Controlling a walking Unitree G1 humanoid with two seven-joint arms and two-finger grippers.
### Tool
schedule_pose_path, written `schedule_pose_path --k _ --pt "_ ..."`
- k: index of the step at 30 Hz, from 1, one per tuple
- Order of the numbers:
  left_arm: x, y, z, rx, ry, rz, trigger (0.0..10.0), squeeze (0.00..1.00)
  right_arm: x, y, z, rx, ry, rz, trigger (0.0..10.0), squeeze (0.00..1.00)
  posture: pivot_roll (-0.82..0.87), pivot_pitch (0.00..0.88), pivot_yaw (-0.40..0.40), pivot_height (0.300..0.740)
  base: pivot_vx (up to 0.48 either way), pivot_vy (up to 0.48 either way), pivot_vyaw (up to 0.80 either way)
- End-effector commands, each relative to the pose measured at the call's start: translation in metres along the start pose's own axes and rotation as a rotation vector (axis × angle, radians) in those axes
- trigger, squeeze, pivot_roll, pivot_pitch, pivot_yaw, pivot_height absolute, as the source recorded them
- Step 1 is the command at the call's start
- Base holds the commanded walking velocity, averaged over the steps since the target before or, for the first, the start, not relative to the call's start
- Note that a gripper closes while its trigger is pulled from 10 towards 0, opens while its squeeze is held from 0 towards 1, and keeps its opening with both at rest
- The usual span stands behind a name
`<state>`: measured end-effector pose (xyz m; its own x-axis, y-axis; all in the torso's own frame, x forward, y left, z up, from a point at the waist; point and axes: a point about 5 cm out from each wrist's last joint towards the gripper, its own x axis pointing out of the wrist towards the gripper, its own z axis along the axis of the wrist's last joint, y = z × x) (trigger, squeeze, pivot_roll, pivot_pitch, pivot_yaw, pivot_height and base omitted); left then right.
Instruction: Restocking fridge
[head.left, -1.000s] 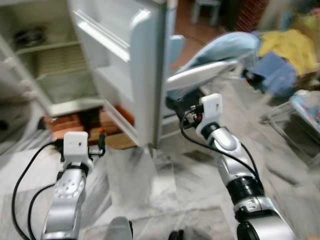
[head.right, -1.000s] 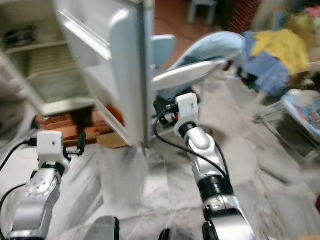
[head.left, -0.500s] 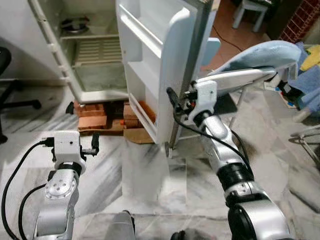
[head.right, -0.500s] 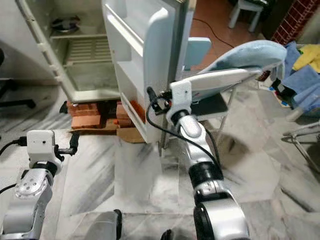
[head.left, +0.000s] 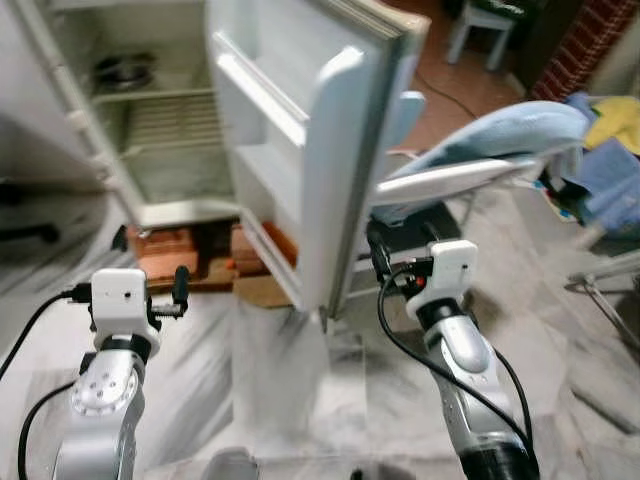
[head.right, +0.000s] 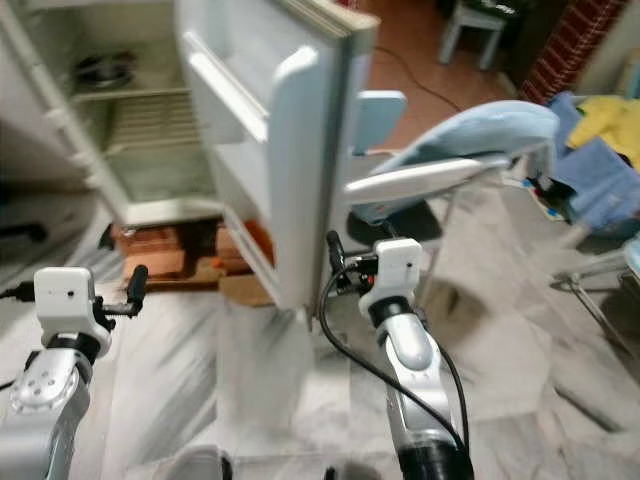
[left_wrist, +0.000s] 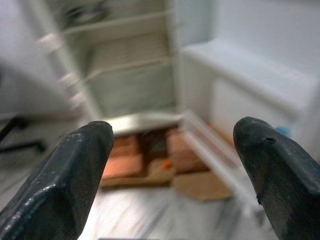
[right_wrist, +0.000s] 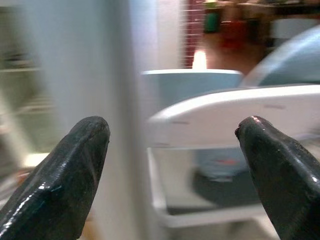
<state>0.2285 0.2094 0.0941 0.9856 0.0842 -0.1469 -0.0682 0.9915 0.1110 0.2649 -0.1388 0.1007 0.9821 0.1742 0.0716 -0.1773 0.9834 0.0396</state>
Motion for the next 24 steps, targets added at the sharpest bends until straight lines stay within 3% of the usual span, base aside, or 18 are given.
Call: schedule_pose_path --k 1,7,17,24 --pt "-0.001 -0.01 0.001 -0.016 -0.006 -0.041 10.0 0.0 0.001 -0.008 0.008 -0.026 -0.01 -0.031 10.0 0.0 0.1 0.075 -0.043 0.74 0.48 0.0 0.0" --pt "-0.001 -0.011 0.002 -0.025 -0.013 -0.035 10.0 0.0 0.009 -0.007 0.017 -0.034 -0.03 -0.03 10.0 0.0 0.1 0.079 -0.049 0.74 0.467 0.0 0.0" --pt "-0.008 -0.009 -0.009 -0.038 0.062 0.016 10.0 0.0 0.009 -0.003 0.006 0.007 0.054 0.093 10.0 0.0 0.11 0.089 -0.05 0.74 0.0 0.0 0.0" --pt "-0.009 -0.007 -0.013 -0.031 0.103 0.017 10.0 0.0 0.015 0.003 0.007 0.017 0.056 0.219 10.0 0.0 0.11 0.087 -0.044 0.74 0.0 0.0 0.8"
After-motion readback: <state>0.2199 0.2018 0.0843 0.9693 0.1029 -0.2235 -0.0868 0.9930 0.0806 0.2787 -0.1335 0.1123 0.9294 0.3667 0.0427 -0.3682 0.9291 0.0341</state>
